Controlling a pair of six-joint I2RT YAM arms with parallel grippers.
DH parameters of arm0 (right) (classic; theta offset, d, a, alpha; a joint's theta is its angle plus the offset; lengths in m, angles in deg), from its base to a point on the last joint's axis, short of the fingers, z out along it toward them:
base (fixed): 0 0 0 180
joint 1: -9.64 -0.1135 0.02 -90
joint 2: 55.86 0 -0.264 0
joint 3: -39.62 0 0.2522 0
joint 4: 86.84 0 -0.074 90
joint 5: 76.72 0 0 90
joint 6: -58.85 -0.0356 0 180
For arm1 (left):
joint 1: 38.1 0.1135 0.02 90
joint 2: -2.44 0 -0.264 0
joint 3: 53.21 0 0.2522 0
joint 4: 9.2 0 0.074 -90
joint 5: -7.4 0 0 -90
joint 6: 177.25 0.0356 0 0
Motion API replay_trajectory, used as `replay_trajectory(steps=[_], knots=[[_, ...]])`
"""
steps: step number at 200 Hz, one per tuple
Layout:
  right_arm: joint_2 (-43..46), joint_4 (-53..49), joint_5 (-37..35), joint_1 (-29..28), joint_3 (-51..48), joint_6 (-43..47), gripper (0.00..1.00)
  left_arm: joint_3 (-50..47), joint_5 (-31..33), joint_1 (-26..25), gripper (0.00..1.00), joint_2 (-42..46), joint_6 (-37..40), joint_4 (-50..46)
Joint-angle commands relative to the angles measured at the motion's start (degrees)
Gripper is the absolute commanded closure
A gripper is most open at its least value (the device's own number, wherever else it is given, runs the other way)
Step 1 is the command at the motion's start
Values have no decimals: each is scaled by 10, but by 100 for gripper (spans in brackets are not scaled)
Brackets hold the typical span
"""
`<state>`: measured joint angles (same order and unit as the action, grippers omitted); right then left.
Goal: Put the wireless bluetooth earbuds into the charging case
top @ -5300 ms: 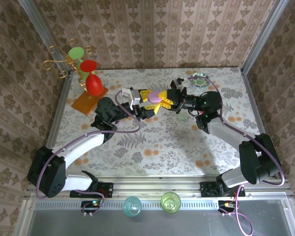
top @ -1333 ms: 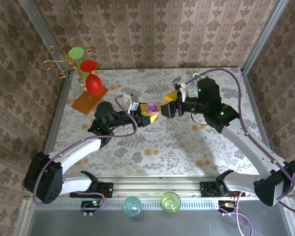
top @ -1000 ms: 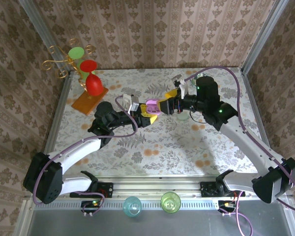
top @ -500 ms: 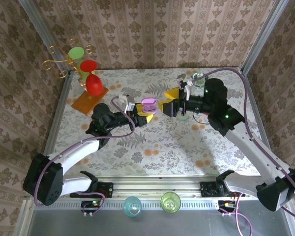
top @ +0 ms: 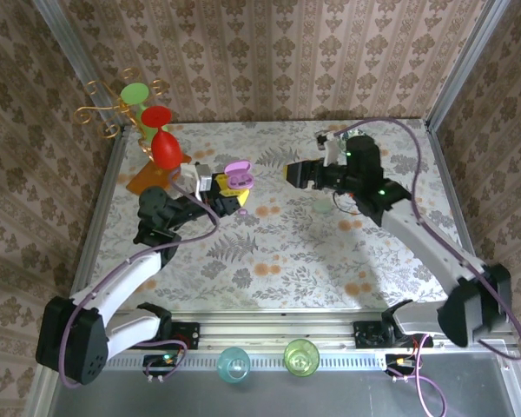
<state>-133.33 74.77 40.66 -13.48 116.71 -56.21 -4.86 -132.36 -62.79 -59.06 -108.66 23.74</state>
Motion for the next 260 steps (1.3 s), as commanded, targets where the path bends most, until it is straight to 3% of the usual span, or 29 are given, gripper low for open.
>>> replay_trajectory(steps=[1,31,132,208,260], knots=[[-68,-45,-39,-30,38,5,25,-5,-7,2,75,21,-1,3],[-177,-85,-64,-75,99,50,27,-4,-9,3,75,32,-1,-3],[-463,-251,-286,-185,359,140,42,-6,-21,3,75,57,0,-18],[-577,-345,-333,-213,492,178,57,-12,-20,3,75,56,-2,-9],[-601,-360,-337,-219,517,183,71,-17,-18,3,75,60,-2,-7]])
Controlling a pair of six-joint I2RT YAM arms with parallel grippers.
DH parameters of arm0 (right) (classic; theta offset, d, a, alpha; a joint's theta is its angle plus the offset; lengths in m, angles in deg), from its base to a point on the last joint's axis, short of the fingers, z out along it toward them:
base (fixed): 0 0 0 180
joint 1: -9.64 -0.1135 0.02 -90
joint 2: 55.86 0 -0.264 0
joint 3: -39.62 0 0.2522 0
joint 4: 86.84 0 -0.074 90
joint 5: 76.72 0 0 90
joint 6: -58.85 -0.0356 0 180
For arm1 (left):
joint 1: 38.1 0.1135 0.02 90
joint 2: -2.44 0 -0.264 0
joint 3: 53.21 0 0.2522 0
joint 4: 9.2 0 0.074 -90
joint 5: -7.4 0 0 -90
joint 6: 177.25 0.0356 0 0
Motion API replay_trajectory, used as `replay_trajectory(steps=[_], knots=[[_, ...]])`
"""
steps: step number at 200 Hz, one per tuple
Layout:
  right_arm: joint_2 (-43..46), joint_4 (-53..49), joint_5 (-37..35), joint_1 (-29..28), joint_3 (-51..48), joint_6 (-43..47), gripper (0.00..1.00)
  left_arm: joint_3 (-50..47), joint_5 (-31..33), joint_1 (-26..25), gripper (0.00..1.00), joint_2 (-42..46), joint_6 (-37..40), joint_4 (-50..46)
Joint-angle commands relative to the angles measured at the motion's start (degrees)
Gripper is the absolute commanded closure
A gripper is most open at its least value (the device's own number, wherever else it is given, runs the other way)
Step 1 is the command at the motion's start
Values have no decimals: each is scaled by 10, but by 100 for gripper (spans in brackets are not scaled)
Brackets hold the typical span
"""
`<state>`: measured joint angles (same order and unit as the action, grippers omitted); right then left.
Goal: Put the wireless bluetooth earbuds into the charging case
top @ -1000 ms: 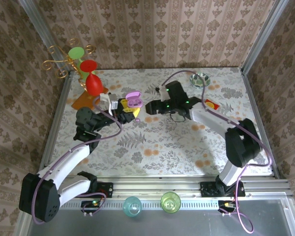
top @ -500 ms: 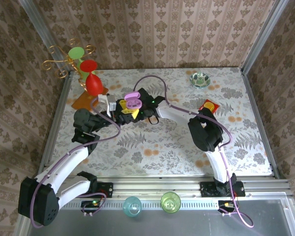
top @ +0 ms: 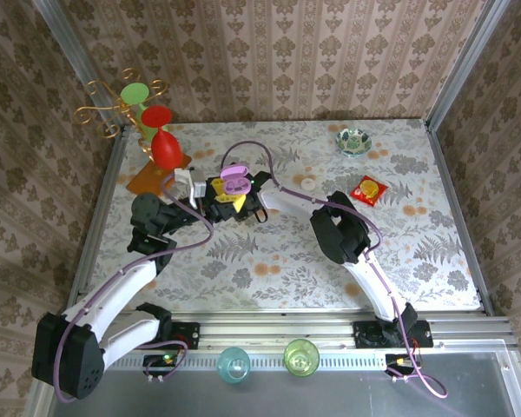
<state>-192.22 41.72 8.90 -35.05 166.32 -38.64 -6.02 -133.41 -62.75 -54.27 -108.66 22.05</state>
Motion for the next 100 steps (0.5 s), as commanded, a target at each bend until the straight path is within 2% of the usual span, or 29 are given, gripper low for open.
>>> replay_trajectory(steps=[1,24,58,100], knots=[[-12,-29,-20,-3,21,7,71,-5,-8,3,75,12,-1,10],[-12,-33,-24,-3,21,10,78,-6,-8,3,75,12,-2,10],[4,-31,-33,-3,4,12,78,-5,-6,3,75,12,-1,10],[66,4,-35,5,-75,3,81,-4,-4,3,75,12,-1,8]])
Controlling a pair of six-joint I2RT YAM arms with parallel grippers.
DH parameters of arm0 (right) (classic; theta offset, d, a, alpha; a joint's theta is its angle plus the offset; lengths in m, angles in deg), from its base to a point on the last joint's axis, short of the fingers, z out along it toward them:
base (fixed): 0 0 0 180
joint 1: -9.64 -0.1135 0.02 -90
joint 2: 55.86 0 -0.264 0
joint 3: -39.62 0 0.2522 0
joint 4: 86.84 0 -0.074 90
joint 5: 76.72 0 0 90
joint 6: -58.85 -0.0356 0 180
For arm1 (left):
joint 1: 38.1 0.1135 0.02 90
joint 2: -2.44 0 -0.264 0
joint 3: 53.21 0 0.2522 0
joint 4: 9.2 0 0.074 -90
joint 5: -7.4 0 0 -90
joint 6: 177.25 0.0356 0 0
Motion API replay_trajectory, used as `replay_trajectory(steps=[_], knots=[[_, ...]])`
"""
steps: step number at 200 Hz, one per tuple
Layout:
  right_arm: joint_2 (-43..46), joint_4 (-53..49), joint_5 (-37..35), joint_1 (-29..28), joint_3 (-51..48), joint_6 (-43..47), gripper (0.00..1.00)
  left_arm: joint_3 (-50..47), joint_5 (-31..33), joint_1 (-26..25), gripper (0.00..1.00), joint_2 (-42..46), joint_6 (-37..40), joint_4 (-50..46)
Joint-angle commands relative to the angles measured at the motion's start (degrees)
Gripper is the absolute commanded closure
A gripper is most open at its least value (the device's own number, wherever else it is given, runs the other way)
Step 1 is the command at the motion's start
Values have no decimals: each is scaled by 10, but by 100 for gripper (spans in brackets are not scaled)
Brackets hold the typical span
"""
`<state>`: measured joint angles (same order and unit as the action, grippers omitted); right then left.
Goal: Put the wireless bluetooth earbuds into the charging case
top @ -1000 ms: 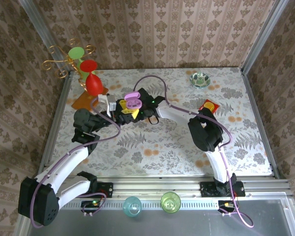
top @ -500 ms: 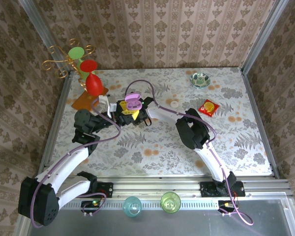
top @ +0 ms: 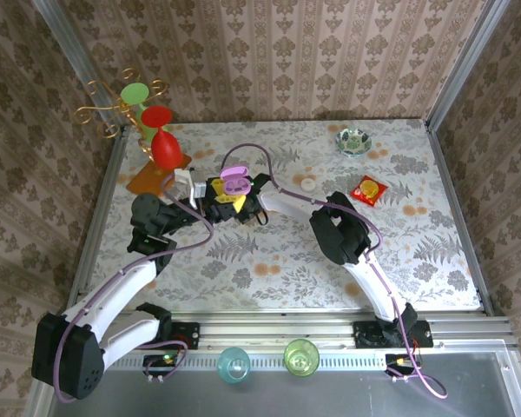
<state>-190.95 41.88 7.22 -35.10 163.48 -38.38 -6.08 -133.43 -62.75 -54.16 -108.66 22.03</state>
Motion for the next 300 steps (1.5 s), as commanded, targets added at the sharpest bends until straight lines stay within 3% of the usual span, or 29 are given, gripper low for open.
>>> replay_trajectory(steps=[1,84,113,245,300], knots=[[55,3,-18,6,-49,0,81,-3,-4,3,75,11,-1,9],[281,81,-15,54,-395,-57,80,-7,-1,4,75,16,7,0],[330,84,-5,68,-468,-63,80,-2,-3,3,75,17,15,-8],[326,109,16,79,-479,-80,52,5,-9,4,75,1,18,-6],[288,117,40,76,-442,-60,50,13,-12,3,75,4,14,-18]])
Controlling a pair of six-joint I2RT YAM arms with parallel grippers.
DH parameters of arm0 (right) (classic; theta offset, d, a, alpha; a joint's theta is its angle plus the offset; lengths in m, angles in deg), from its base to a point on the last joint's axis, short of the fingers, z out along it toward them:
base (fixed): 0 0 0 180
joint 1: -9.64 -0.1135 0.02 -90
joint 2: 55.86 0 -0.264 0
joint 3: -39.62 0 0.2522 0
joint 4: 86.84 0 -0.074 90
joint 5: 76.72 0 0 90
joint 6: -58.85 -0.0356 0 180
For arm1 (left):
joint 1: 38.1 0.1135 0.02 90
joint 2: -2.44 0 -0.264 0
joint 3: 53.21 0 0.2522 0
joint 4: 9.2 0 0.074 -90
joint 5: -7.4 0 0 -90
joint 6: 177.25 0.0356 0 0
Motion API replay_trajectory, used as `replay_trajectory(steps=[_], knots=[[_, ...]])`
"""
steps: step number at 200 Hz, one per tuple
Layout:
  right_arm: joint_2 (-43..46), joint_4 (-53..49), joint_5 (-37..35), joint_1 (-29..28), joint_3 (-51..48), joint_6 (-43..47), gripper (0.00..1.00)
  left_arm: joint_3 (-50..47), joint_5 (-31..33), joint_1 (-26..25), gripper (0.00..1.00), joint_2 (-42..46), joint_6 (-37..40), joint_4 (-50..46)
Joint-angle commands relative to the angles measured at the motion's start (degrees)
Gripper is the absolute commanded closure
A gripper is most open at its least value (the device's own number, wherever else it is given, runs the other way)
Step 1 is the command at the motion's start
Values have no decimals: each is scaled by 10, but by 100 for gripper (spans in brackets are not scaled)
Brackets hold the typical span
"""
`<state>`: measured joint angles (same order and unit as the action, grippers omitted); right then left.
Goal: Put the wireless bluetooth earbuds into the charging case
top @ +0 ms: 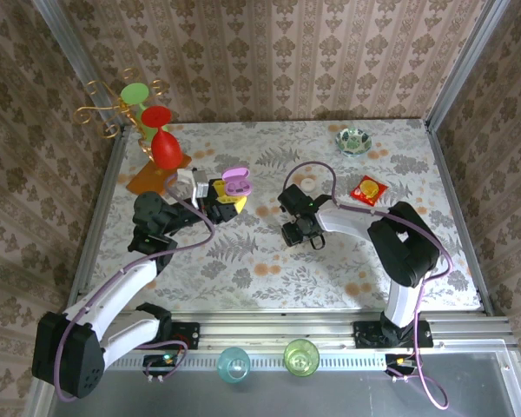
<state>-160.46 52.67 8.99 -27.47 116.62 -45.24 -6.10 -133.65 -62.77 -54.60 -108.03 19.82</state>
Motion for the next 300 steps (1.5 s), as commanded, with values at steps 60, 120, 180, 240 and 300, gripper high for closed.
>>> replay_trajectory(steps=[60,120,180,240,300], knots=[[-30,-19,106,-13,50,65,53,6,0,3,75,19,9,4],[33,-12,100,-16,21,45,54,5,3,3,76,19,9,4],[149,112,109,66,-106,-198,53,3,1,3,76,19,9,7],[128,245,276,155,-202,-357,68,3,0,3,76,15,11,11],[112,271,312,159,-218,-372,73,3,1,4,76,11,10,13]])
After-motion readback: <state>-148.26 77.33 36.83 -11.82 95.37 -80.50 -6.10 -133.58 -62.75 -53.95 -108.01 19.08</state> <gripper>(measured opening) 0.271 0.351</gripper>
